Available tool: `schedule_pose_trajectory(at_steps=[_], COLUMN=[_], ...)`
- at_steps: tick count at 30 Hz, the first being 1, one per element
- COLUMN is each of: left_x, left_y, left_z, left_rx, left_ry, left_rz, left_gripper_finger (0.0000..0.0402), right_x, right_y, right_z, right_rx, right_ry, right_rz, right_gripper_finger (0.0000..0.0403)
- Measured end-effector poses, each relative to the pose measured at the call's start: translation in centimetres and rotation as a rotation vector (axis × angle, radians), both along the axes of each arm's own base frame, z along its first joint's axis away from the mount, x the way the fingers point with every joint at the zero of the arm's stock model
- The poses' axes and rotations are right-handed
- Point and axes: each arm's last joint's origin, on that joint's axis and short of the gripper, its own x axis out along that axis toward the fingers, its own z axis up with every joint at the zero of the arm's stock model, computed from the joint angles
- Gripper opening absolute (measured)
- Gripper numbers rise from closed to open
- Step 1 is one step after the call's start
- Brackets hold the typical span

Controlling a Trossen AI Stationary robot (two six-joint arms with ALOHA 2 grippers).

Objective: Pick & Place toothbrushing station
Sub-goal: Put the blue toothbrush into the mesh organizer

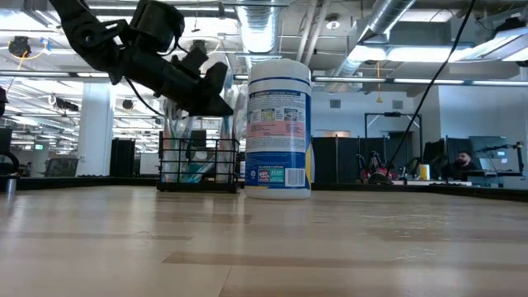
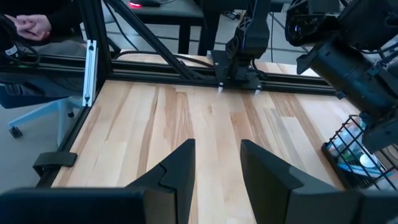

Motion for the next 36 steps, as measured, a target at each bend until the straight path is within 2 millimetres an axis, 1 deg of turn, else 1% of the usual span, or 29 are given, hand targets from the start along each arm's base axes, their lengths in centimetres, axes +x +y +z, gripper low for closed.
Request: schedule_pose_trajectory(at_steps=[10, 36], left_x=[0.4, 0.3], left_y=[0.3, 0.3], left_z=[-1.5, -1.8], left_rx=[-0.034, -0.064], left_ry=[0.041, 0.05], left_rz=[-0.001, -0.016], left_gripper_finger=[0.0017, 0.0017], right_x=[0.0, 0.0], right_y=[0.0, -0.1], right_z=[-0.1, 0.0], right_rx=[-0.003, -0.002], right_ry=[0.005, 0.005], right_rz=[0.001, -0.003], right_gripper_finger=[0.0118, 0.0118])
